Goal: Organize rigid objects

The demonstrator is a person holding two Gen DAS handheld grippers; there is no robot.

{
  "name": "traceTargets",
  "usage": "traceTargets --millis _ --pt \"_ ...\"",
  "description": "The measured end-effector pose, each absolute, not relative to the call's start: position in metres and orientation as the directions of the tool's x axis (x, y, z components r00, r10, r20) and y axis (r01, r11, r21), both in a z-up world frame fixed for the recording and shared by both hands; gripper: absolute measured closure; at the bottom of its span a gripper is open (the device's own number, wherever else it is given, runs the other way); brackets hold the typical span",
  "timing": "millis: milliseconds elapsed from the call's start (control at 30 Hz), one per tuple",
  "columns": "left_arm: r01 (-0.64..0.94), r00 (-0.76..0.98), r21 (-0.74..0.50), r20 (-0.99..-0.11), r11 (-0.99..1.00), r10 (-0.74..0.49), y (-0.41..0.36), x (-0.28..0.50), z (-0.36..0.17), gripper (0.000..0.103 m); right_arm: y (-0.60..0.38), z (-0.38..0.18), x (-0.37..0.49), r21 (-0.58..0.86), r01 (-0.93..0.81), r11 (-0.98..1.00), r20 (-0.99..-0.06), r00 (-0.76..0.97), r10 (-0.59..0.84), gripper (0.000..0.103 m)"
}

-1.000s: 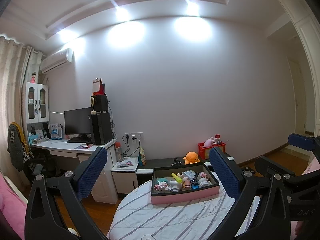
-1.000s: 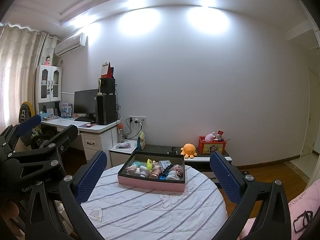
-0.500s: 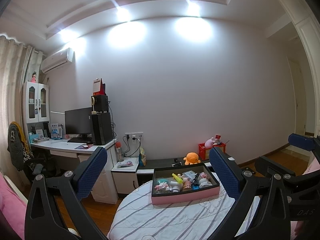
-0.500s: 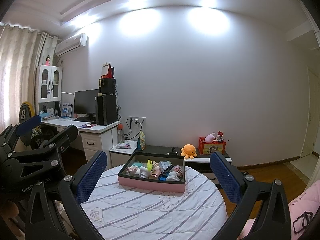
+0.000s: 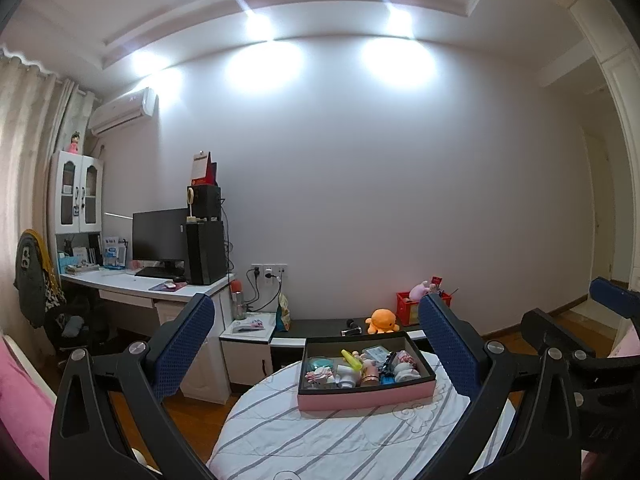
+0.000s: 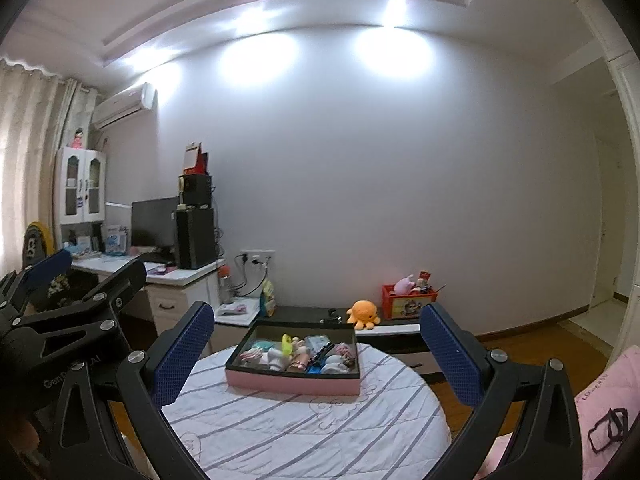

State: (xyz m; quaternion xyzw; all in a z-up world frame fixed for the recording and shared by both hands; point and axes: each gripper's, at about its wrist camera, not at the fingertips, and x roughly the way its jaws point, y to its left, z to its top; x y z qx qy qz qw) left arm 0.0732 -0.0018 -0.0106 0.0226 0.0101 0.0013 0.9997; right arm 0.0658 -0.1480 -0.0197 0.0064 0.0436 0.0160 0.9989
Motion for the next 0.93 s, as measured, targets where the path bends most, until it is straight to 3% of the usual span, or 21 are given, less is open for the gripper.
traceTargets --millis 933 --pt "-0.014 1.0 0.057 -0.023 0.998 0.015 -0.0026 0.0705 -0.0141 0.0 -0.149 -0.0204 0.0642 0.006 0.03 1.0 -0.096 0.995 -0.029 0.0"
